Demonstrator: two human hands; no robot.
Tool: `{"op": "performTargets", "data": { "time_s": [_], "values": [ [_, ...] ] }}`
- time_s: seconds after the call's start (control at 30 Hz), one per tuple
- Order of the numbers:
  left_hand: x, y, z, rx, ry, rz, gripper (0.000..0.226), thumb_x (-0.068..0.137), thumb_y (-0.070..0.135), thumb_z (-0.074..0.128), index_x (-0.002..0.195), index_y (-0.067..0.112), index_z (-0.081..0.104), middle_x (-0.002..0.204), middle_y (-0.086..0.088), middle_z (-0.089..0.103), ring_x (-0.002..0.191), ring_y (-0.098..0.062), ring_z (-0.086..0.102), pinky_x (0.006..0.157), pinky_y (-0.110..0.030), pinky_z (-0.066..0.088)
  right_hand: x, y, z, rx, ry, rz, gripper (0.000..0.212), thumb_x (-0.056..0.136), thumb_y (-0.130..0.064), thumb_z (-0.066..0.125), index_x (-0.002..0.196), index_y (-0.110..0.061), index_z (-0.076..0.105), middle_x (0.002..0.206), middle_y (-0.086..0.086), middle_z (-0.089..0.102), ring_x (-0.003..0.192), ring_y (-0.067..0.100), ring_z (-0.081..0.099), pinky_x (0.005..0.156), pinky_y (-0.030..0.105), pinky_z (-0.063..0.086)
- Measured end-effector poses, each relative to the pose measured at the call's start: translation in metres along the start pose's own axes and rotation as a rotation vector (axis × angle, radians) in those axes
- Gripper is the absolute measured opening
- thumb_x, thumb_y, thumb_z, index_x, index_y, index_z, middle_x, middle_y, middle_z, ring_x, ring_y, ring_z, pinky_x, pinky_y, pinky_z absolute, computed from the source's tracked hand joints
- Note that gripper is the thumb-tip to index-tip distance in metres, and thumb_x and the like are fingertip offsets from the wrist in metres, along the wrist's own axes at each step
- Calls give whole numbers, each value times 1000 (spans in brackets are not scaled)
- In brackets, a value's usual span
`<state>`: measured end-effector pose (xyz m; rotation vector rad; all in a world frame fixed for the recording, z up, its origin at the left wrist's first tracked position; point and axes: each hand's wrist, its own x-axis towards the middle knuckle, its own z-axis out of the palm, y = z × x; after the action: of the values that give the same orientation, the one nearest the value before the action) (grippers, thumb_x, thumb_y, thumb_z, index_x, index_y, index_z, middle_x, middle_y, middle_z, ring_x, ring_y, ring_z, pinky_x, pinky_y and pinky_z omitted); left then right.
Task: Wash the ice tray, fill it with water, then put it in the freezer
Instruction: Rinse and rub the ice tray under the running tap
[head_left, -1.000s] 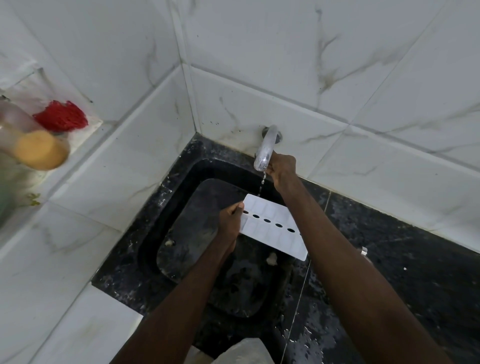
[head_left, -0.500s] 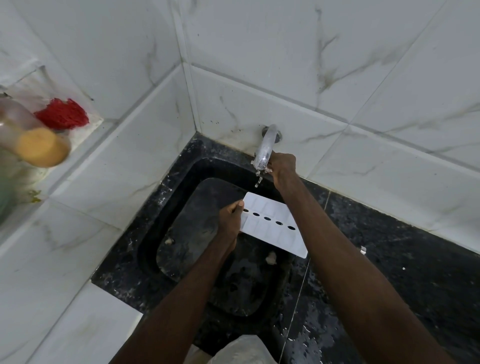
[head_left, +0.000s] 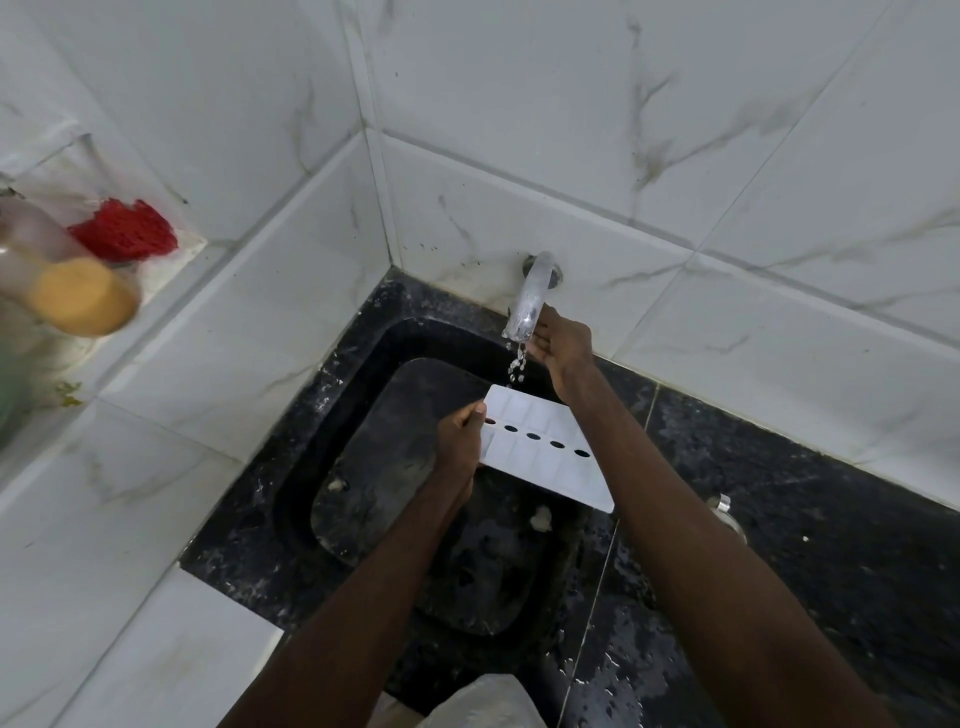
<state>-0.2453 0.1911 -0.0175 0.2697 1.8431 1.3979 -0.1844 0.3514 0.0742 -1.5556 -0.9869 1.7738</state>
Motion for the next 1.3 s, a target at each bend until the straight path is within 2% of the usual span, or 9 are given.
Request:
{"op": "performTargets", "data": {
  "time_s": [0.17, 0.23, 0.33, 0.47, 0.77, 0.87, 1.0, 1.13, 1.3],
  "values": [
    [0, 2, 3, 0, 5, -4, 30, 103, 11, 58, 125, -8, 67, 120, -23, 71, 102, -23, 66, 81, -19, 52, 2, -14, 8, -98, -18, 14, 20, 89, -21, 72, 88, -2, 74, 96, 19, 78, 93, 33, 76, 88, 42, 63],
    [-1, 4, 4, -1, 4, -11, 31, 103, 11, 58, 127, -8, 66, 121, -23, 71, 108, -28, 67, 88, -25, 51, 1, -18, 12, -167, 15, 28, 15, 89, -13, 71, 81, -2, 72, 86, 17, 78, 81, 27, 78, 69, 31, 65],
    [-1, 6, 4, 7, -2, 7, 32, 104, 11, 57, 128, -8, 65, 121, -21, 70, 105, -24, 66, 78, -13, 52, -2, -22, 15, -283, 89, 18, 31, 91, -3, 67, 63, -9, 56, 59, 5, 59, 48, 10, 54, 36, 14, 39],
    [0, 9, 3, -2, 6, 9, 32, 104, 11, 57, 127, -9, 65, 121, -22, 70, 107, -24, 66, 85, -23, 49, -5, -25, 18, -321, 161, 5, 33, 95, -14, 69, 67, -8, 53, 60, 3, 53, 49, 10, 46, 29, 12, 28],
    [3, 9, 2, 11, 8, -3, 28, 103, 10, 57, 122, -8, 68, 113, -22, 72, 98, -20, 64, 79, -18, 52, 1, -19, 14, -318, 132, 0, 34, 92, -10, 68, 61, -10, 54, 55, 1, 55, 48, 9, 48, 34, 12, 35],
    [1, 10, 3, 16, 3, -5, 30, 104, 11, 57, 124, -8, 67, 110, -15, 71, 99, -19, 64, 74, -11, 52, 3, -12, 11, -200, 93, 20, 27, 88, -26, 75, 70, -7, 68, 66, 6, 72, 62, 15, 66, 58, 22, 57],
    [2, 10, 7, -9, 10, -23, 30, 103, 10, 59, 126, -8, 67, 119, -20, 71, 105, -23, 66, 97, -34, 52, 11, -5, 5, -145, 33, 10, 31, 83, -34, 77, 83, -3, 76, 85, 13, 79, 75, 20, 72, 84, 40, 65],
    [1, 10, 8, -21, 6, -30, 29, 103, 10, 58, 125, -5, 68, 117, -18, 72, 102, -23, 67, 93, -35, 54, 10, -8, 2, -147, 48, -25, 28, 84, -37, 74, 81, -10, 75, 87, 12, 79, 88, 26, 77, 87, 42, 64],
    [1, 3, -2, -30, 30, -41, 29, 103, 14, 59, 122, -6, 70, 115, -20, 73, 104, -31, 69, 96, -41, 55, -10, 11, -10, -532, 13, -224, 33, 88, -36, 62, 71, -8, 65, 68, 9, 67, 65, 17, 60, 72, 46, 56]
  ]
}}
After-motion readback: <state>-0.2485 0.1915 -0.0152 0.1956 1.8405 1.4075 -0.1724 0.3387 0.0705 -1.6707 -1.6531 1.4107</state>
